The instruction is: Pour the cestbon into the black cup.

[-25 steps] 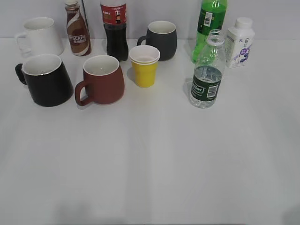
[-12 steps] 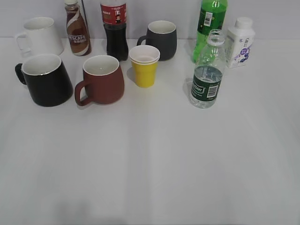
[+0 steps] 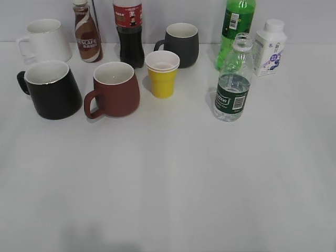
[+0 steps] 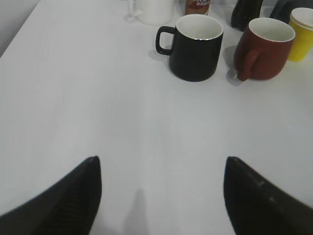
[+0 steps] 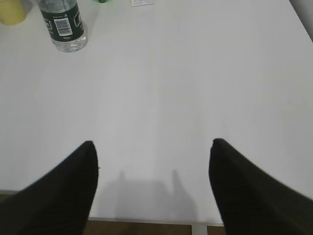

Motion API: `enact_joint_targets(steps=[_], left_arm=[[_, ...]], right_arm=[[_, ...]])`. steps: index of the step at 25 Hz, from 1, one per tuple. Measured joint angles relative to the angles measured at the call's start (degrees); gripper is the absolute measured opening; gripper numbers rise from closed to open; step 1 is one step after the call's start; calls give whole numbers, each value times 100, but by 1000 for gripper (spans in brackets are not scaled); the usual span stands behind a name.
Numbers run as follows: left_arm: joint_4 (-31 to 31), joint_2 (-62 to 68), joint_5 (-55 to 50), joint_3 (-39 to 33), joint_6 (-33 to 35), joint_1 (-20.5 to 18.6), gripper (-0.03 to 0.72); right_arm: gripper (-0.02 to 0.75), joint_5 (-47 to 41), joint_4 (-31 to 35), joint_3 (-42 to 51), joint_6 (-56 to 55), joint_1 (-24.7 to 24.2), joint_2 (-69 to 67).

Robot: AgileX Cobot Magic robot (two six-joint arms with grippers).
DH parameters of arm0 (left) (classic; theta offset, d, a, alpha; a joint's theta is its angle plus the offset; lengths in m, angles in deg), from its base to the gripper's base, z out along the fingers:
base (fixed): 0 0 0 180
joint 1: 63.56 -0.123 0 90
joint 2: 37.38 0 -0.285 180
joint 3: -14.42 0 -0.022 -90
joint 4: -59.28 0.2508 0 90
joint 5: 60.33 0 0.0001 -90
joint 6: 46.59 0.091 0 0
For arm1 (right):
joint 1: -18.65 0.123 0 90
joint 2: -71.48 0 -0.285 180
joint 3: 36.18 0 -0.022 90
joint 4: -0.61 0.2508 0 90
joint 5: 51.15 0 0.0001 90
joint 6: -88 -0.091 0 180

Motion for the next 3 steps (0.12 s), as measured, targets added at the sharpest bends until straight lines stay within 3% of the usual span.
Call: enact_joint_targets(steps=[3], left_arm=[[0, 0, 0, 0, 0, 0, 588]], right_arm=[[532, 6, 0, 0, 0, 0, 0]])
